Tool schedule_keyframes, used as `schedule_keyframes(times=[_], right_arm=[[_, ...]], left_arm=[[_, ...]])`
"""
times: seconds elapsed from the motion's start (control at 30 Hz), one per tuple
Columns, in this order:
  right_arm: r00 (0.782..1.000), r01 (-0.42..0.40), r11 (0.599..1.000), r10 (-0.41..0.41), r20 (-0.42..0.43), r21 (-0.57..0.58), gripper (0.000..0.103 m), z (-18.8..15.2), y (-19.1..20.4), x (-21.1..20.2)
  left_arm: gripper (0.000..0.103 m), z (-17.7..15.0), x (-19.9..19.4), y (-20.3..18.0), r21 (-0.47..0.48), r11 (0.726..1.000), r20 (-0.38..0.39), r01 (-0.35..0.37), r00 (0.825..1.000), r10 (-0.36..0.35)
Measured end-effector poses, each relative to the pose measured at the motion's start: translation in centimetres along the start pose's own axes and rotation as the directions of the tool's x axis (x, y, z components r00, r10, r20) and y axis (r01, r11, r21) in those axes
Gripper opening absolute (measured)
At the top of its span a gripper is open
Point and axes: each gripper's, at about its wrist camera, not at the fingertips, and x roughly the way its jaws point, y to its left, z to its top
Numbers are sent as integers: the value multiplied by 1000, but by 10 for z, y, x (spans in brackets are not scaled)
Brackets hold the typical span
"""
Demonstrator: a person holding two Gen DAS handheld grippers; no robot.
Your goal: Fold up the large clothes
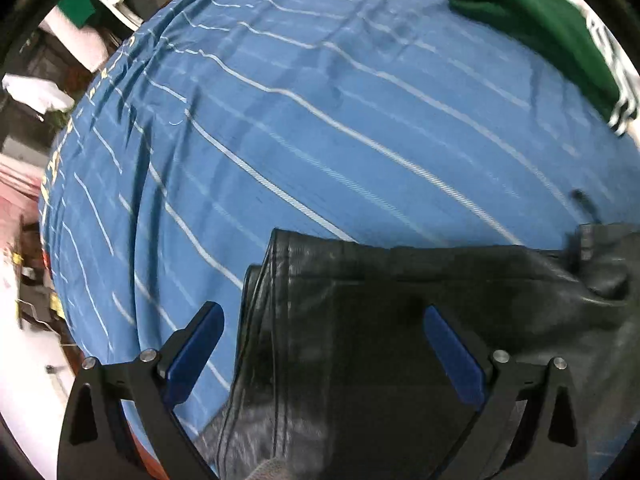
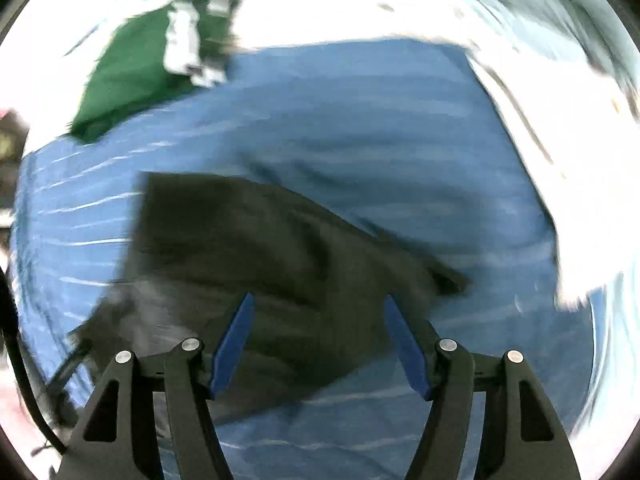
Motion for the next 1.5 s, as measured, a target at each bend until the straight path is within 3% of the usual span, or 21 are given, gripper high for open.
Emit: schedule_keyframes(times=[0.07, 0.1, 0.13, 0.17, 0.23, 0.3, 0.4, 0.5, 0.57, 0.67, 0.77, 0.8, 0.87, 0.97, 1.1, 1.2, 1.23, 1.27, 1.33, 1.4, 1.5], right_arm=[[996, -92, 992, 91, -14, -81, 62, 9, 36, 9], [985, -173, 979, 168, -49, -108, 51, 16, 55, 22], [975, -219, 969, 211, -76, -113, 23, 18, 68, 33], [961, -264, 956, 250, -121, -124, 18, 23, 84, 51], [949, -279, 950, 250, -190, -141, 18, 35, 115, 94], [961, -208, 967, 173, -217, -150, 18, 41, 126, 126], [959, -179, 971, 135, -251, -160, 14, 57, 134, 162], [951, -135, 972, 73, -299, -192, 14, 69, 145, 158], [949, -140, 973, 79, -306, -183, 15, 74, 150, 148], [958, -214, 956, 166, -236, -199, 16, 63, 146, 102], [933, -318, 923, 264, -245, -215, 16, 44, 154, 79], [918, -353, 906, 286, -275, -233, 16, 36, 160, 81], [913, -362, 896, 285, -292, -258, 16, 17, 173, 88], [935, -276, 919, 189, -300, -280, 16, 9, 190, 133], [930, -260, 935, 176, -321, -243, 14, 17, 196, 154], [916, -325, 916, 242, -321, -237, 17, 17, 188, 142], [907, -371, 902, 300, -296, -223, 25, 16, 179, 131], [903, -392, 893, 329, -276, -222, 57, 14, 173, 122], [914, -392, 883, 344, -214, -257, 102, 9, 158, 97], [944, -330, 899, 308, -120, -288, 102, 4, 132, 69], [960, -279, 932, 273, -62, -232, 102, -3, 78, 46]], left_arm=[[103, 1, 12, 2, -1, 1000, -23, 4, 1000, -4], [103, 1, 16, 4, -8, 1000, -31, 17, 999, -17], [103, 1, 17, 7, -15, 999, -32, 31, 999, -31], [103, 0, 15, 7, -13, 999, -26, 29, 999, -29], [103, -2, 10, 10, 7, 1000, -7, -5, 1000, 6], [103, -7, 5, 17, 7, 1000, -1, -19, 1000, 19], [103, -14, 9, 28, -16, 1000, -16, -25, 1000, 25], [103, -18, 15, 39, -62, 998, -42, 15, 999, -18], [103, -21, 16, 44, -81, 996, -52, 36, 998, -40], [103, -21, 25, 50, -91, 994, -58, 67, 996, -72], [103, -26, 35, 51, -107, 988, -63, 112, 991, -120], [103, -26, 38, 53, -111, 986, -62, 127, 989, -134], [103, -27, 43, 57, -124, 978, -47, 166, 984, -173], [103, -31, 46, 65, -118, 971, 5, 209, 978, -209], [103, -34, 48, 76, -132, 957, 30, 259, 966, -257], [103, -32, 37, 80, -143, 964, -1, 223, 974, -226], [103, -31, 29, 86, -140, 971, 8, 194, 981, -195], [103, -31, 18, 85, -133, 976, 24, 174, 985, -173], [103, -33, -9, 81, -117, 984, 55, 131, 991, -126], [103, -36, -35, 69, -103, 985, 75, 139, 988, -131], [103, -38, -63, 38, -74, 981, 83, 181, 981, -174]])
